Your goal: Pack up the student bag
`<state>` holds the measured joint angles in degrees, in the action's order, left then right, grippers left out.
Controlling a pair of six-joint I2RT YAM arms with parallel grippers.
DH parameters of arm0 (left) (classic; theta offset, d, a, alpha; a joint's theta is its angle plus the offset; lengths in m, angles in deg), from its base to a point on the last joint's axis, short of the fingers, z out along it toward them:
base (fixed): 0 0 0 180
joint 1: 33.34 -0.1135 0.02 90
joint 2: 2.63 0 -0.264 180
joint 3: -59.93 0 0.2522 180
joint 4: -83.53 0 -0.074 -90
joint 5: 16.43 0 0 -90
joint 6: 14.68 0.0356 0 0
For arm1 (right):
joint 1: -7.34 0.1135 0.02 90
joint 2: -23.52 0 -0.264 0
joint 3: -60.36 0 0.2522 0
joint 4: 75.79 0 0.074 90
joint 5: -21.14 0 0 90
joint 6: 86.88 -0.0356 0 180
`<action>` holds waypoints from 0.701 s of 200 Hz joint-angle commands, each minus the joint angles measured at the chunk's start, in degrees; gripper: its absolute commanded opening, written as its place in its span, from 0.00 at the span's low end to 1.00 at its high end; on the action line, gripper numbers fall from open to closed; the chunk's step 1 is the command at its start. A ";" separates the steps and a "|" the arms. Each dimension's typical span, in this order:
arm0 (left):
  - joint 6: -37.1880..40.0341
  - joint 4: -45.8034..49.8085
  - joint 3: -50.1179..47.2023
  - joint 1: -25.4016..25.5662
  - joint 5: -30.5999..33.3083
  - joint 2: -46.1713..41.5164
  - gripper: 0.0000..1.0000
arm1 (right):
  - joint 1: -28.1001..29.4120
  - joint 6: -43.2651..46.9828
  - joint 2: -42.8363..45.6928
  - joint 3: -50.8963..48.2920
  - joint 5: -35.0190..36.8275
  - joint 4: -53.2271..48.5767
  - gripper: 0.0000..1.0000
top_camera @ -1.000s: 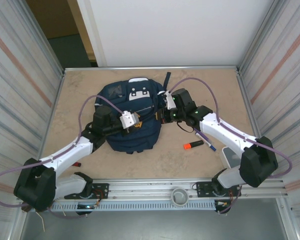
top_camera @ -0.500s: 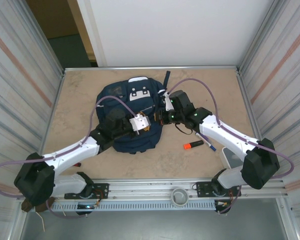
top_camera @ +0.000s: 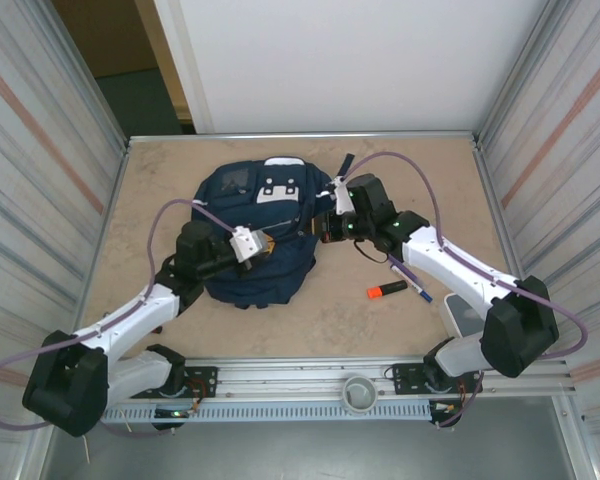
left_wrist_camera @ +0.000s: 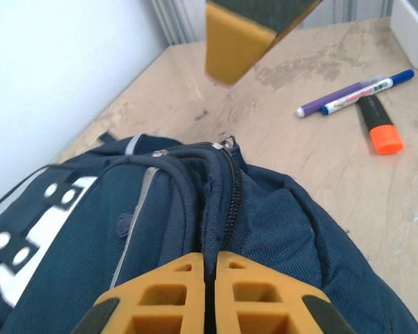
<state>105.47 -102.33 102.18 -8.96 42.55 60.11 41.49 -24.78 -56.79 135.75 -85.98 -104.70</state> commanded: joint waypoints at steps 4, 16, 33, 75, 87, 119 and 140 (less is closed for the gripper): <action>-1.61 -2.07 0.71 -2.15 1.63 -0.73 0.13 | -0.76 -0.07 -1.14 1.27 2.08 -0.34 0.00; -2.08 -1.19 1.27 -1.94 1.71 -0.58 0.25 | -0.23 -0.17 -1.10 1.55 2.02 -0.24 0.00; -2.38 -0.41 1.33 -0.95 2.92 -1.36 0.29 | 0.44 0.06 -0.66 1.27 1.71 0.31 0.00; -1.85 -0.61 0.38 -0.74 2.71 -1.45 0.16 | 0.36 8.08 -1.95 -1.16 -5.18 3.01 0.17; -1.68 0.25 0.75 -0.74 2.25 -1.22 0.16 | 0.36 10.58 -2.98 -0.69 -5.08 1.96 0.26; 0.84 4.47 1.82 3.30 4.58 -1.41 0.38 | -0.65 11.53 -4.50 0.34 -0.31 -0.87 0.41; 5.60 8.74 2.63 7.96 10.38 -0.60 0.52 | -2.28 10.29 -3.94 -0.16 0.94 -1.29 0.44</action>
<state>105.67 -99.07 102.59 -5.04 47.36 59.76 41.05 -15.63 -61.01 135.64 -87.38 -104.44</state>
